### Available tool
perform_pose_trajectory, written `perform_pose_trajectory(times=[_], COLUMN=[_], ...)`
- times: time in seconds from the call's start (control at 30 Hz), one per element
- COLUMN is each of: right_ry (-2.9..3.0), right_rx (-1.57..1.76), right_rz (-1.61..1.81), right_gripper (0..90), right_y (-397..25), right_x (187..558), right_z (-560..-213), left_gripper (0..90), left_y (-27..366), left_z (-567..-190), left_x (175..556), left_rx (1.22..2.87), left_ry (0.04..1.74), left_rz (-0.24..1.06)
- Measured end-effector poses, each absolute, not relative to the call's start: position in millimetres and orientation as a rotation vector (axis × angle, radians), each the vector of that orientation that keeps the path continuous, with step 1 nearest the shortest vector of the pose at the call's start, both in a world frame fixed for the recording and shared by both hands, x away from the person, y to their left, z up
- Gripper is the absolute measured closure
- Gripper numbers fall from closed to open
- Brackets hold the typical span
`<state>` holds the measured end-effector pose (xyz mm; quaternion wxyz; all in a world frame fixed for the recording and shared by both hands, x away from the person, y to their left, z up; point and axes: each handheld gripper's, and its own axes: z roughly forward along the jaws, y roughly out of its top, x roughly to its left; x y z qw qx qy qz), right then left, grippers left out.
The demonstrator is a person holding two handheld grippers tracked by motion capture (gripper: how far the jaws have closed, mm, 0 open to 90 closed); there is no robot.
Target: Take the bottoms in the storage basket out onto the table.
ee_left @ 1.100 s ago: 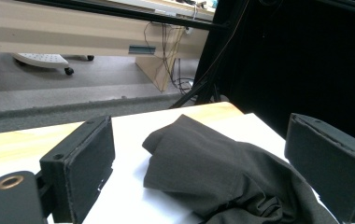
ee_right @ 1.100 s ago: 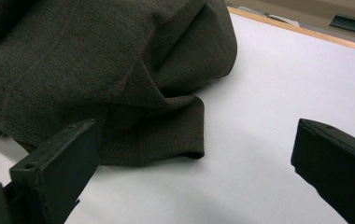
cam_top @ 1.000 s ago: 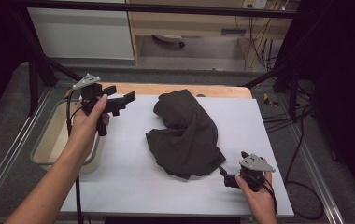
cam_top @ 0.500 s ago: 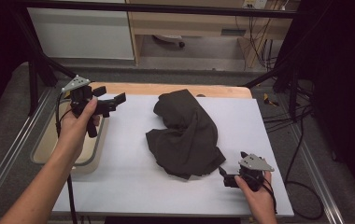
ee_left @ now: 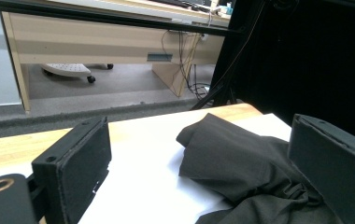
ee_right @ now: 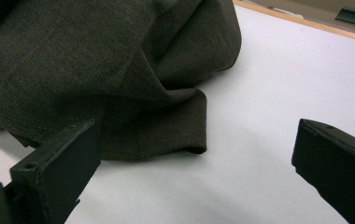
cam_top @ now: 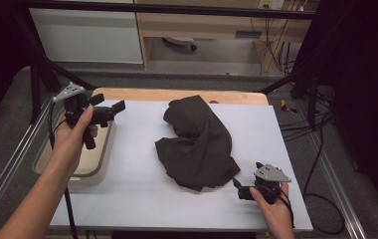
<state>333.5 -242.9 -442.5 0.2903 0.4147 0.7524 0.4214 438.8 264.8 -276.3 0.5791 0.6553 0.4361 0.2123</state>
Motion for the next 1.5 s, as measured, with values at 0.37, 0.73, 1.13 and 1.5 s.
perform_pose_trajectory(times=[0.37, 0.73, 1.13, 1.5], right_ry=[2.004, 2.004, 2.001, 2.005], right_rx=[1.106, 1.107, 1.108, 1.105], right_rz=[1.131, 1.131, 1.128, 1.127], right_gripper=[1.8, 1.8, 1.7, 1.7], right_y=[-243.3, -243.3, -243.9, -243.2], right_x=[333.0, 333.1, 333.1, 333.2], right_z=[-442.1, -442.0, -441.7, -442.0], left_gripper=[5.6, 5.4, 4.9, 5.0], left_y=[266.9, 267.1, 271.7, 269.3], left_z=[-278.0, -277.9, -293.8, -309.6], left_x=[430.9, 419.8, 409.4, 398.6], left_rx=[1.554, 1.572, 1.604, 1.664], left_ry=[1.010, 0.982, 0.984, 0.969], left_rz=[0.506, 0.516, 0.535, 0.575])
